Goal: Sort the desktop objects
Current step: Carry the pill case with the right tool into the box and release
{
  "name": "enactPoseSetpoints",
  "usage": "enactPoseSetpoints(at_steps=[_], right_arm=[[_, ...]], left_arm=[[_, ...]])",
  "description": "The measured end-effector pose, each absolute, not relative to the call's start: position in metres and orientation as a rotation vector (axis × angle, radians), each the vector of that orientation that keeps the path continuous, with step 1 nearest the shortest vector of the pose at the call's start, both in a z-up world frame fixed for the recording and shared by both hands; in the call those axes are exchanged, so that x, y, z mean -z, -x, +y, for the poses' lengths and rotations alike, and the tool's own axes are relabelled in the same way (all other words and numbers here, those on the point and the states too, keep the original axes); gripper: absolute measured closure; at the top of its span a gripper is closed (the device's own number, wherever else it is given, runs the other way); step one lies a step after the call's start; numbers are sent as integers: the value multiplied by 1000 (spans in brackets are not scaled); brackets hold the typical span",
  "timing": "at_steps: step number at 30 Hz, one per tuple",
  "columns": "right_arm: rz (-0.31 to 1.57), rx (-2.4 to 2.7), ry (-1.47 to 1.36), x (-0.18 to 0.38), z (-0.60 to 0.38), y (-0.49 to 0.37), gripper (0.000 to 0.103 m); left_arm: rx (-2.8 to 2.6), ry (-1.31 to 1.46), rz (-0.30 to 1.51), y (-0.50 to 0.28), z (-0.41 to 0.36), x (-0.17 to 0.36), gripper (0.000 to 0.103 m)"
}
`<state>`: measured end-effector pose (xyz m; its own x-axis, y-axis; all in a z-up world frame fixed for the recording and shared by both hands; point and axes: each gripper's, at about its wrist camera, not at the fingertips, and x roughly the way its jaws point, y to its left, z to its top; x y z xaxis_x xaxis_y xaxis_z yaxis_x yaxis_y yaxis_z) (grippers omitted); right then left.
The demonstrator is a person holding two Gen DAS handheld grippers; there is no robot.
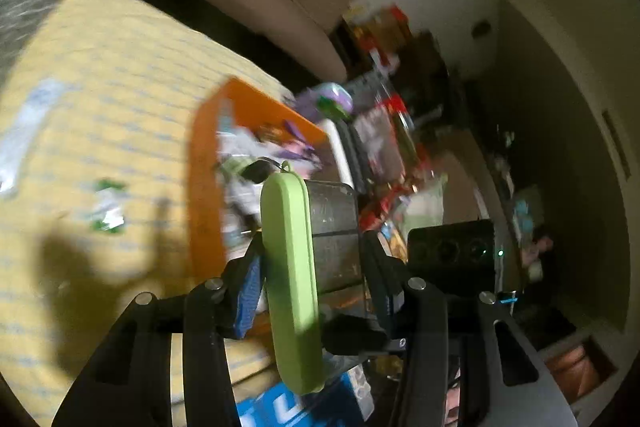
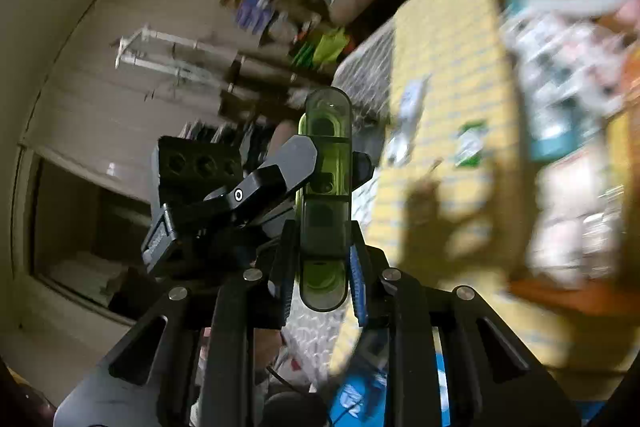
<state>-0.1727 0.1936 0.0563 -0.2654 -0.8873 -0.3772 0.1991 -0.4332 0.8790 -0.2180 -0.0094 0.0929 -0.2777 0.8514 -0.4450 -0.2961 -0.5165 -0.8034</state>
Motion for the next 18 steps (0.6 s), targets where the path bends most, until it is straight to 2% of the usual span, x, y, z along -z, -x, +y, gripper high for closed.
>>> enactPoseSetpoints(at_steps=[8, 15, 17, 18], right_arm=[[-996, 1938, -1173, -63, 304, 162, 80], [-1052, 1992, -1277, -20, 353, 164, 80], [-1066, 2000, -1311, -7, 356, 166, 79], [-1079, 2003, -1325, -1, 359, 166, 79]], left_arm=[[-1810, 1263, -531, 230, 119, -104, 52], [-1823, 1424, -375, 226, 178, -58, 53], [-1797, 1504, -338, 227, 184, -42, 40], [-1798, 1525, -328, 227, 186, -40, 28]])
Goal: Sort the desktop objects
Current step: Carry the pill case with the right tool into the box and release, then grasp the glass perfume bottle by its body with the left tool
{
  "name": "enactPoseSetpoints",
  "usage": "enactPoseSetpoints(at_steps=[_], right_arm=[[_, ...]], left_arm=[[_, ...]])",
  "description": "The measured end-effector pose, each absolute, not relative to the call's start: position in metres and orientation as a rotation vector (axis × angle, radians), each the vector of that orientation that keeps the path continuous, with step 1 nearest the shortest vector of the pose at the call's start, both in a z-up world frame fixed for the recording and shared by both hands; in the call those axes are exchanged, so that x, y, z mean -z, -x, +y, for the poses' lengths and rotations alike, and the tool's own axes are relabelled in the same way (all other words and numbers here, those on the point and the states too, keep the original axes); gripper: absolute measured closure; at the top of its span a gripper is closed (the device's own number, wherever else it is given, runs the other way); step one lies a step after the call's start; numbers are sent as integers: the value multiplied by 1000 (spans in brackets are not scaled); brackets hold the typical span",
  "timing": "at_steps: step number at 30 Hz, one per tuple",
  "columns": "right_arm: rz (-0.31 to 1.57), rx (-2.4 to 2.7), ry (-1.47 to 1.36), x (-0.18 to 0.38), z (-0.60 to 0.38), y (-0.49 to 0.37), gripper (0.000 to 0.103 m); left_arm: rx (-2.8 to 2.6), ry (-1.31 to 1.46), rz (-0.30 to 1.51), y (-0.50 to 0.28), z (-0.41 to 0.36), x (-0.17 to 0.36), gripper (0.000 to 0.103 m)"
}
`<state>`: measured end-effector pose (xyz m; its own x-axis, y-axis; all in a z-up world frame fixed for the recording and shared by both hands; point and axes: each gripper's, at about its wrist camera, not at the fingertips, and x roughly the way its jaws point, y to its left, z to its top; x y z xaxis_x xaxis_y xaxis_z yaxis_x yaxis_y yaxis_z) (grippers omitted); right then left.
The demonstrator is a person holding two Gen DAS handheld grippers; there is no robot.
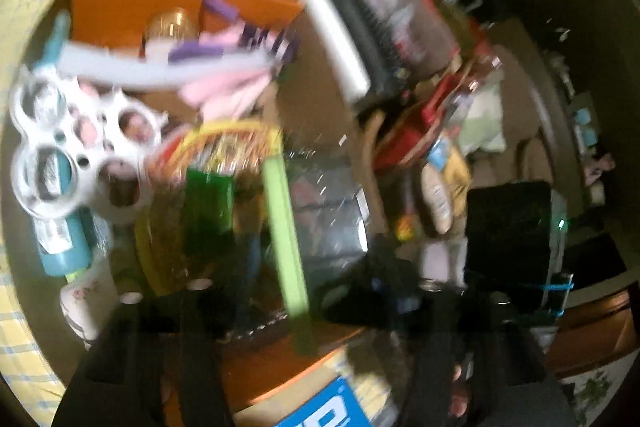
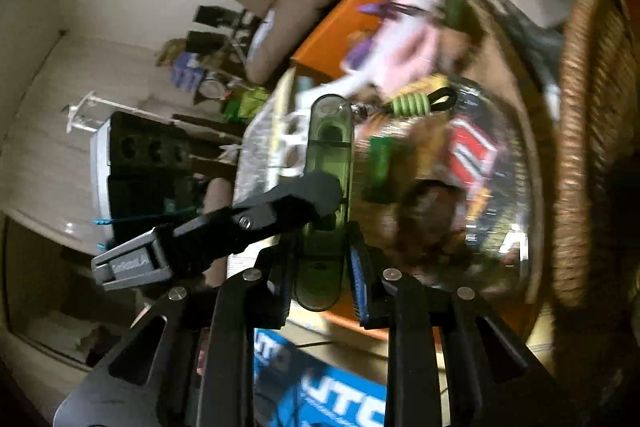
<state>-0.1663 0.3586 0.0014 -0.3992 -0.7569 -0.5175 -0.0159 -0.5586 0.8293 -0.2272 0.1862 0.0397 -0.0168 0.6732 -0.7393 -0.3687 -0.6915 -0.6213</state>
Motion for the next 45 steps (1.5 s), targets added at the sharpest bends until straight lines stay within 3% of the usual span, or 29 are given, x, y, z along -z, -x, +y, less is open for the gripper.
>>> enactPoseSetpoints(at_steps=[1, 4, 6, 7, 8, 16, 20, 26, 35, 38, 40, 41, 44, 45], right_arm=[[-1083, 2022, -1347, 2, 362, 166, 79], [-1037, 2084, -1360, -5, 363, 165, 78], [-938, 2153, -1360, -21, 358, 164, 57], [-849, 2222, -1356, -35, 356, 160, 17], [-796, 2277, -1344, -45, 354, 158, 1], [-587, 2362, -1236, -107, 328, 138, 1], [-573, 2302, -1204, -115, 301, 133, 1], [-470, 2188, -1218, -116, 215, 140, 1], [-481, 2135, -1269, -89, 131, 175, 6], [-500, 2125, -1287, -78, 114, 183, 12], [-503, 2121, -1295, -72, 103, 189, 14], [-500, 2118, -1301, -70, 98, 191, 14], [-497, 2108, -1317, -60, 86, 199, 14], [-496, 2106, -1325, -57, 82, 201, 14]], left_arm=[[-1824, 1542, -320, 227, 183, -40, 22], [-1860, 1484, -355, 226, 162, -59, 17], [-1901, 1445, -363, 225, 144, -76, 16], [-1914, 1435, -363, 226, 138, -82, 16], [-1930, 1426, -363, 226, 129, -88, 16], [-2078, 1392, -386, 217, 29, -108, 11], [-2159, 1442, -369, 210, -35, -87, 11], [-2322, 1551, -168, 203, -107, -36, 11], [-2358, 1432, 41, 192, -83, 10, 13], [-2363, 1435, 151, 198, -66, 29, 26], [-2354, 1442, 203, 201, -59, 40, 49], [-2364, 1442, 224, 201, -59, 43, 50], [-2412, 1390, 141, 204, -68, 41, 68], [-2411, 1380, 65, 206, -75, 39, 68]])
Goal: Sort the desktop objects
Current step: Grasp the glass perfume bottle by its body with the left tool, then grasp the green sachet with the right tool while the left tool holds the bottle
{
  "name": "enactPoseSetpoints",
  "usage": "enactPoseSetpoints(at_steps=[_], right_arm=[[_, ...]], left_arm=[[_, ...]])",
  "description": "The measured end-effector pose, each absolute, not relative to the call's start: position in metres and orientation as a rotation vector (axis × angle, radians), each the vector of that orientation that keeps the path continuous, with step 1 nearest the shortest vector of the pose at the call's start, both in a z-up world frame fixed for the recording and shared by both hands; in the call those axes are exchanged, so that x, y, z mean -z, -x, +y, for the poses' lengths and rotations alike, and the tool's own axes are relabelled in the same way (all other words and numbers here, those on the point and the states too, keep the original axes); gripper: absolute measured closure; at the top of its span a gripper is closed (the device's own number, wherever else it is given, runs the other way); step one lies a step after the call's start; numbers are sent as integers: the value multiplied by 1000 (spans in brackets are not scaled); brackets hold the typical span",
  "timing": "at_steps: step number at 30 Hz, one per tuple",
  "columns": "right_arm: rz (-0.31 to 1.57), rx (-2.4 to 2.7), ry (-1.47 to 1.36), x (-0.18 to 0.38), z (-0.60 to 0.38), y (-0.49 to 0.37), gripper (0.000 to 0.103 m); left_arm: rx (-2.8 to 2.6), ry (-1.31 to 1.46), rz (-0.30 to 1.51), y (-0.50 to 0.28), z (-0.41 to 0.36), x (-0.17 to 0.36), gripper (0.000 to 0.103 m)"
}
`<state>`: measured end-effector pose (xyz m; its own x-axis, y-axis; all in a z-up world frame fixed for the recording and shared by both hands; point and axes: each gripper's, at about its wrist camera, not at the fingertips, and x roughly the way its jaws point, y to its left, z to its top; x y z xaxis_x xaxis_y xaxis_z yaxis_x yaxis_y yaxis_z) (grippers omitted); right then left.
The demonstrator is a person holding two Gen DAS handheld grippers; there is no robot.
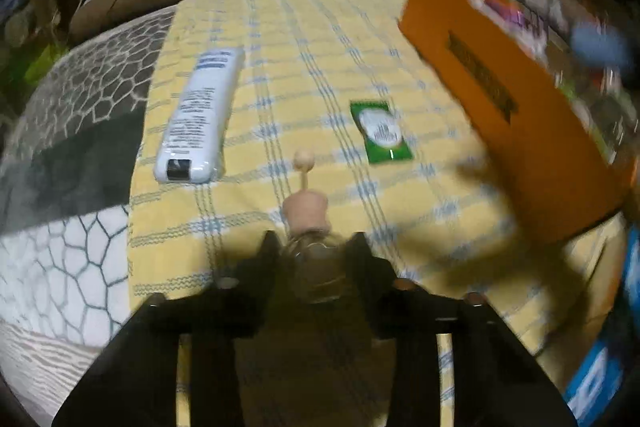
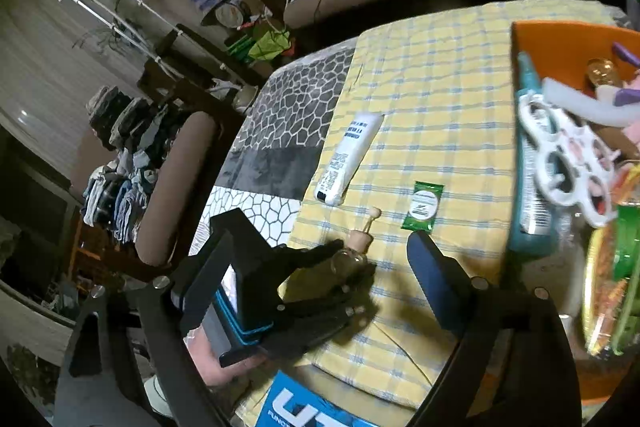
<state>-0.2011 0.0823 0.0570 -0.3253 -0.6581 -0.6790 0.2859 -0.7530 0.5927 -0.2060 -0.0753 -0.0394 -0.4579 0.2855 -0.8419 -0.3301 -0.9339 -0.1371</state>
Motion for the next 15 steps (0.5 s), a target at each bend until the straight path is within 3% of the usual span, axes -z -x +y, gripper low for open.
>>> enactPoseSetpoints(at_steps=[9, 10, 13, 15], right_arm=[[-458, 2121, -1428, -16, 53, 224, 14], [-428, 2141, -1451, -9, 48, 228, 16], [-321, 2212, -1531, 11, 33, 242, 35], [-260, 2262, -1590, 26, 28, 254, 37]], left_arm=[[-2395, 1300, -175, 184, -128, 10, 68], [-2391, 1292, -187, 180, -133, 6, 68], [-2392, 1266, -230, 165, -148, -7, 68], [-2396, 1252, -245, 160, -153, -10, 68]])
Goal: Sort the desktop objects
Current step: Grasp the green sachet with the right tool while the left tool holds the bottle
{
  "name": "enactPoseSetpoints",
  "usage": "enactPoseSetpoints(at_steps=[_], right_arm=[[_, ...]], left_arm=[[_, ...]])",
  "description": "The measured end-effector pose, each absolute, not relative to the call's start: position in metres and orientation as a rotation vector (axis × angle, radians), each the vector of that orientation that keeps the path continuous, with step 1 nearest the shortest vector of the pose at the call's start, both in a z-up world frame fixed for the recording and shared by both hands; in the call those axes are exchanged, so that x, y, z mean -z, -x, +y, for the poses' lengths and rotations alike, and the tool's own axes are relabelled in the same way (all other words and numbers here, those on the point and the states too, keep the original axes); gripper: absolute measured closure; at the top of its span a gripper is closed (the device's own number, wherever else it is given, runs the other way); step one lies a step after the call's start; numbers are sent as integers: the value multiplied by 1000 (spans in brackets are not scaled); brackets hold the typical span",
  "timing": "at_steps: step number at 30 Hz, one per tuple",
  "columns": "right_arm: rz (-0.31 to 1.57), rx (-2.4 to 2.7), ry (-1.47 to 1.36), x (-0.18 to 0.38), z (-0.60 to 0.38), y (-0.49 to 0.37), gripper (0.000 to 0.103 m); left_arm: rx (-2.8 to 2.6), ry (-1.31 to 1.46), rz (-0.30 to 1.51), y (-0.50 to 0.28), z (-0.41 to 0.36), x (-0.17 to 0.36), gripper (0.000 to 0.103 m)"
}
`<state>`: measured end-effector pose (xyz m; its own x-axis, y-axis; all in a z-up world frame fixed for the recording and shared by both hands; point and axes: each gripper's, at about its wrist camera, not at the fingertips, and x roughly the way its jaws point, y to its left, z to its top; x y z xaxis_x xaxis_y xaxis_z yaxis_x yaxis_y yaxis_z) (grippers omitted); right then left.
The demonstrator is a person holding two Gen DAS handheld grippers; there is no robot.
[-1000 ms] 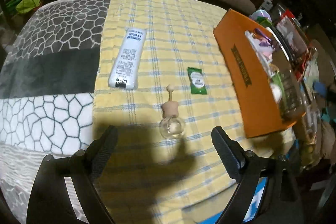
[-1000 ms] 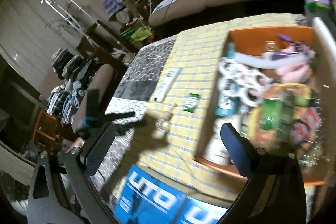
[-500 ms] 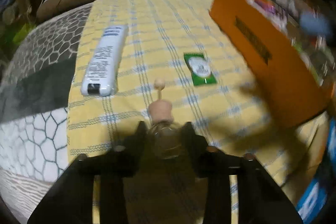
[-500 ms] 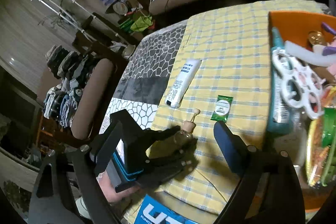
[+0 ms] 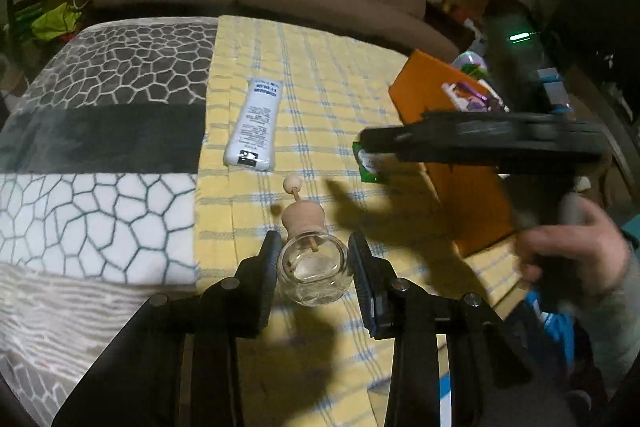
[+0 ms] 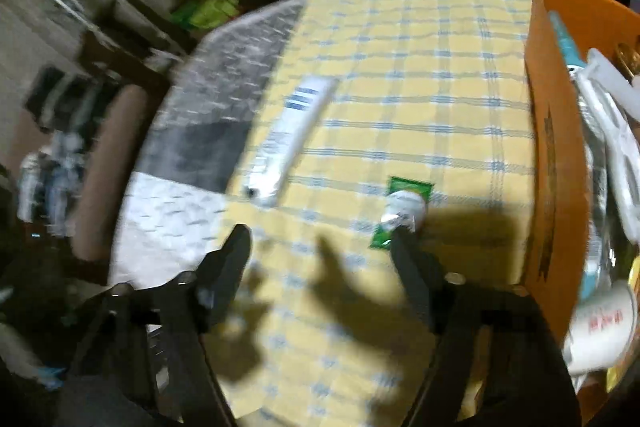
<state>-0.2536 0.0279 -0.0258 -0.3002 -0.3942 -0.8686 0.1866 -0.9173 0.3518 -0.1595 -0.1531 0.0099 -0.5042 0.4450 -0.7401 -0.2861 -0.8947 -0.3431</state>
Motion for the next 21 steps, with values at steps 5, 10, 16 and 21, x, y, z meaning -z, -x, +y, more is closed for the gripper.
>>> enactPoseSetpoints(at_steps=[5, 10, 16, 21], right_arm=[[-177, 2362, -1712, 54, 31, 275, 39], [33, 2389, -1741, 63, 15, 276, 52], [25, 2379, -1684, 49, 22, 269, 78], [-85, 2321, -1574, 12, 29, 249, 78]], left_arm=[[-2384, 1238, -277, 155, -160, -7, 68], [-2377, 1229, -290, 155, -165, -6, 68], [-2375, 1222, -293, 154, -165, -13, 68], [-2374, 1209, -284, 150, -157, -30, 68]])
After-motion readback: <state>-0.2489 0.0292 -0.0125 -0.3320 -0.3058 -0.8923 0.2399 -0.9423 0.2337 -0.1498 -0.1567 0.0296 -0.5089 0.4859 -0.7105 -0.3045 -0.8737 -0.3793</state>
